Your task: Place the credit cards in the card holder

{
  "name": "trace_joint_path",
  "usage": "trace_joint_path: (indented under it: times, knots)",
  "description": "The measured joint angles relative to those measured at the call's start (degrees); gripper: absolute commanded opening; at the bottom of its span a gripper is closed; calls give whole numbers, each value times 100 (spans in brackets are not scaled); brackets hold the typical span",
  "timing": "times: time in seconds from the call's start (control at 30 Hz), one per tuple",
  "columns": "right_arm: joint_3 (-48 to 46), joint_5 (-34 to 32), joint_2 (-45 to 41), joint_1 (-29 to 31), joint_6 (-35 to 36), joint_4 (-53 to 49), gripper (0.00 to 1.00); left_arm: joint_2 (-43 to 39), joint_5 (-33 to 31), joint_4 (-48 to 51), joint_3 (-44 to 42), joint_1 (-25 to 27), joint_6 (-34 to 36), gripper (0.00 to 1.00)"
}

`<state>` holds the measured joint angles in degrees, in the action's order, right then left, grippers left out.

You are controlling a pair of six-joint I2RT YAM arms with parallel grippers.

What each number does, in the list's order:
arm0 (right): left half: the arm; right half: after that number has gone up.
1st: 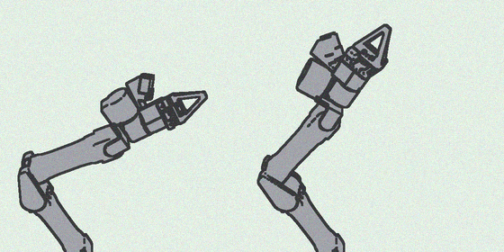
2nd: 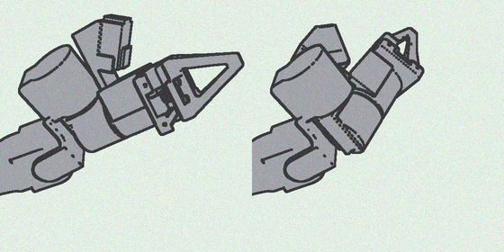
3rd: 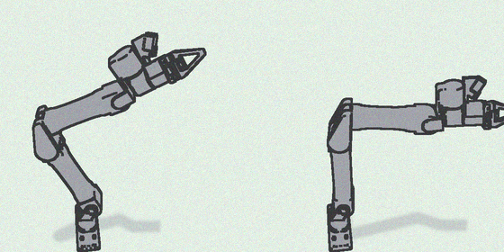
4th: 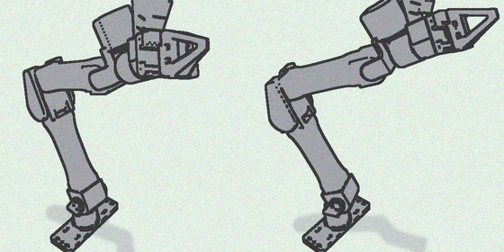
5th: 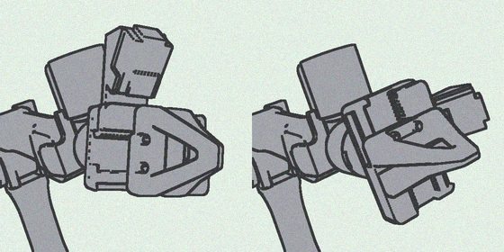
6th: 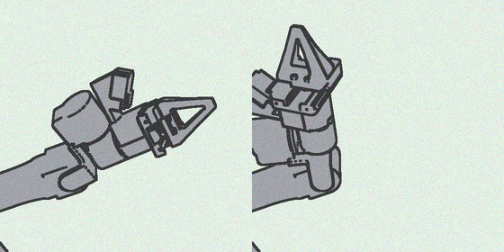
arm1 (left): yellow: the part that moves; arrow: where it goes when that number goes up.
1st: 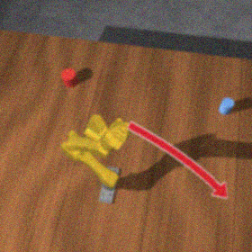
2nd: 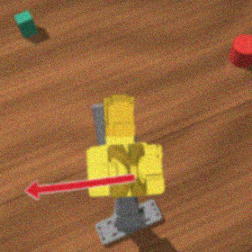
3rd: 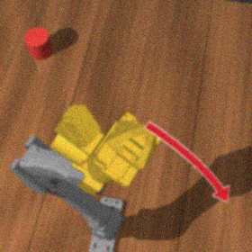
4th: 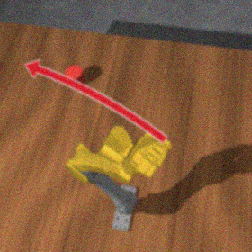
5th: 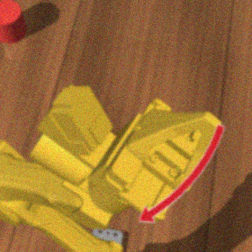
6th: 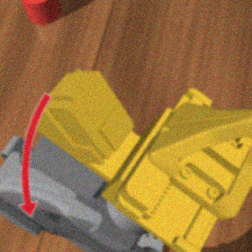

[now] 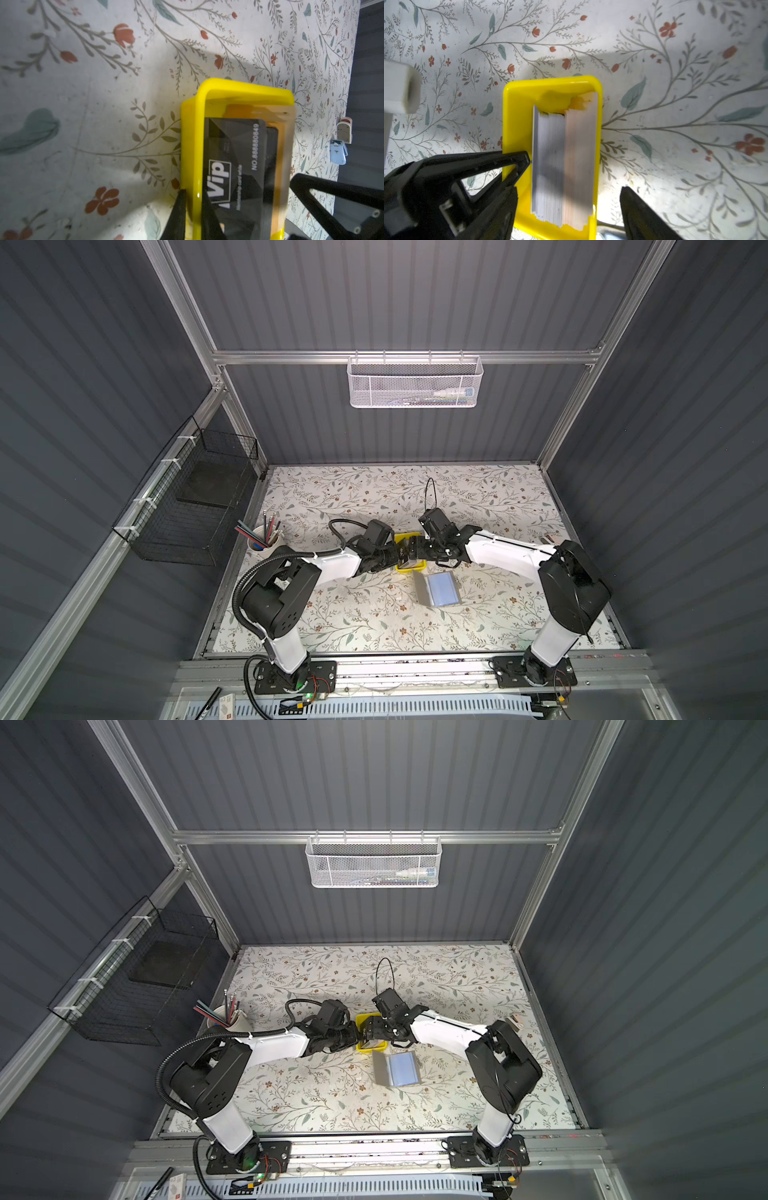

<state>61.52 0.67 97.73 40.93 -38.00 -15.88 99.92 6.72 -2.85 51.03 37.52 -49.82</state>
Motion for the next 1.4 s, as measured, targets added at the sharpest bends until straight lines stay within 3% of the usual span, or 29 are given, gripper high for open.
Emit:
trace_joint_path:
  times: [0.63, 0.77, 0.83, 1.4]
  knots:
    - [-1349, 39, -1893, 7, -162, 144, 81, 343, -26, -4, 437, 221, -227, 29]
    - [-1462, -42, -2173, 7, -170, 127, 94, 245, -26, -35, 317, 221, -299, 29]
    - [-1528, -101, -2312, 7, -195, 129, 99, 144, -26, -20, 251, 221, -306, 29]
    - [-1285, -374, -2732, -20, 9, -28, 99, -1805, -37, -57, -153, 221, 382, 42]
